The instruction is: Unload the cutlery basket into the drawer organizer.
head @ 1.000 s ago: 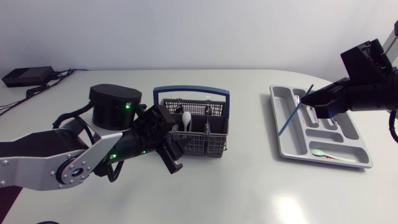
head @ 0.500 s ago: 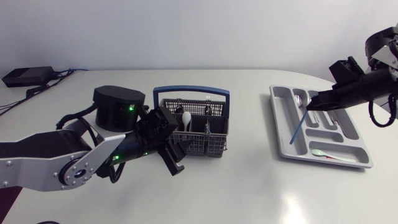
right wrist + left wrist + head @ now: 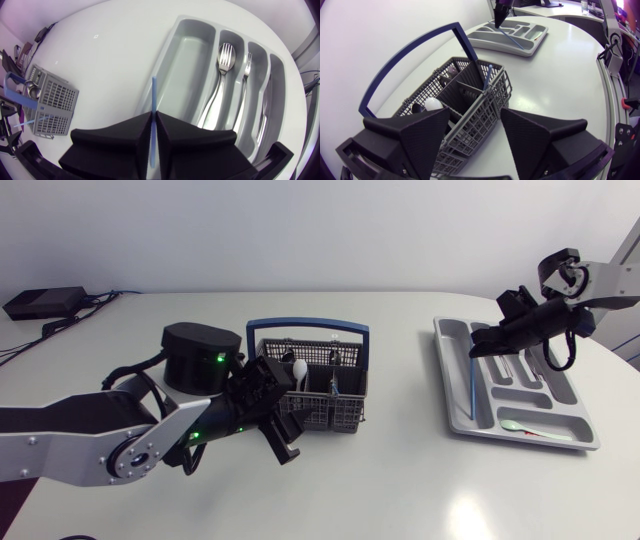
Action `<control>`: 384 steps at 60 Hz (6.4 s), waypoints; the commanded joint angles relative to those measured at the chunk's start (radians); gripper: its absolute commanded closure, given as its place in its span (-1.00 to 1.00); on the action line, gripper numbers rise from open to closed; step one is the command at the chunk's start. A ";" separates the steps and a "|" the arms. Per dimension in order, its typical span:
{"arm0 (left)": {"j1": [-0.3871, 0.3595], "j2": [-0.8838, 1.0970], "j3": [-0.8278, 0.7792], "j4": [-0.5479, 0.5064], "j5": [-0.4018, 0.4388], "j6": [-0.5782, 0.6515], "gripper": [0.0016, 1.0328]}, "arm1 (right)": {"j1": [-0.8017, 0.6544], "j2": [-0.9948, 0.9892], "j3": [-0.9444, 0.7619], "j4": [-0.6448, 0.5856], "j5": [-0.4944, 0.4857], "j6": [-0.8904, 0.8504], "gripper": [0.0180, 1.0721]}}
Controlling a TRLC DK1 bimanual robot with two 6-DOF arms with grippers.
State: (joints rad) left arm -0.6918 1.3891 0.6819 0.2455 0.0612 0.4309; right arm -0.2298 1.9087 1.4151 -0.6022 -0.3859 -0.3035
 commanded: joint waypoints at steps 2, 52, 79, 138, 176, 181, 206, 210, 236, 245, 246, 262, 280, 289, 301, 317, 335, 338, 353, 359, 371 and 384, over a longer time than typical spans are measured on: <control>-0.014 0.027 0.031 0.018 -0.012 0.026 -0.39 | 0.015 0.075 0.044 0.032 0.007 0.060 0.78; -0.071 0.214 0.146 0.178 -0.080 -0.009 -0.25 | 0.089 -0.106 -0.216 0.236 0.081 0.026 -0.33; -0.052 0.271 0.209 0.144 -0.044 -0.034 0.93 | 0.129 -0.254 -0.381 0.285 0.079 -0.002 -0.33; 0.003 -0.065 0.574 -0.634 0.279 -0.268 0.93 | 0.650 -0.878 -0.573 0.170 0.007 -0.074 -0.44; 0.052 0.021 0.617 -0.703 0.491 -0.347 0.93 | 0.814 -0.777 -0.570 0.301 0.053 -0.026 0.63; 0.061 0.027 0.624 -0.710 0.503 -0.348 0.93 | 0.814 -0.774 -0.574 0.306 0.050 -0.028 0.67; 0.098 0.024 0.674 -0.709 0.523 -0.383 -0.47 | 0.823 -0.790 -0.616 0.277 0.022 -0.028 0.78; 0.123 0.008 0.676 -0.678 0.523 -0.397 -0.62 | 0.822 -0.804 -0.633 0.274 0.022 -0.028 0.78; 0.293 -0.039 0.625 -0.637 0.514 -0.359 -0.66 | 0.426 -0.858 -0.654 0.214 -0.064 -0.059 0.78; 0.282 -0.055 0.544 -0.635 0.413 -0.267 -0.66 | 0.247 -0.764 -0.619 0.231 -0.077 -0.052 0.78; 0.281 -0.056 0.539 -0.635 0.408 -0.264 -0.66 | 0.234 -0.755 -0.616 0.232 -0.077 -0.051 0.78; 0.218 -0.075 0.383 -0.557 0.230 -0.161 -0.66 | 0.060 -0.490 -0.512 0.289 -0.044 0.014 0.78; 0.161 -0.061 0.239 -0.422 0.129 -0.086 -0.66 | 0.021 -0.234 -0.381 0.300 0.039 0.093 0.78; 0.166 -0.055 0.205 -0.376 0.126 -0.064 -0.66 | 0.038 -0.137 -0.329 0.306 0.087 0.124 0.78; 0.160 -0.033 0.186 -0.336 0.103 -0.038 -0.66 | 0.049 -0.016 -0.260 0.303 0.107 0.149 0.75; 0.176 -0.012 0.166 -0.295 0.101 -0.018 -0.66 | 0.061 -0.019 -0.262 0.308 0.136 0.147 -0.08; 0.193 0.013 0.160 -0.285 0.101 -0.001 -0.66 | 0.185 -0.356 -0.439 0.328 0.117 0.121 -0.31; 0.192 0.019 0.160 -0.279 0.101 -0.001 -0.66 | 0.222 -0.413 -0.449 0.305 0.113 0.129 -0.31; 0.167 0.071 0.186 -0.252 0.101 -0.012 -0.66 | 0.414 -0.589 -0.499 0.268 0.097 0.173 -0.31; 0.158 0.087 0.191 -0.221 0.091 -0.015 -0.66 | 0.474 -0.622 -0.527 0.278 0.074 0.184 -0.31; 0.167 0.102 0.185 -0.196 0.083 -0.007 -0.66 | 0.600 -0.660 -0.555 0.331 0.073 0.230 -0.31; 0.201 0.070 0.160 -0.196 0.083 -0.001 -0.66 | 0.770 -0.626 -0.539 0.394 0.159 0.241 -0.31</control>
State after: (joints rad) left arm -0.5037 1.4727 0.8692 0.0364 0.1478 0.4046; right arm 0.5045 1.2613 0.8822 -0.2333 -0.2523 -0.0898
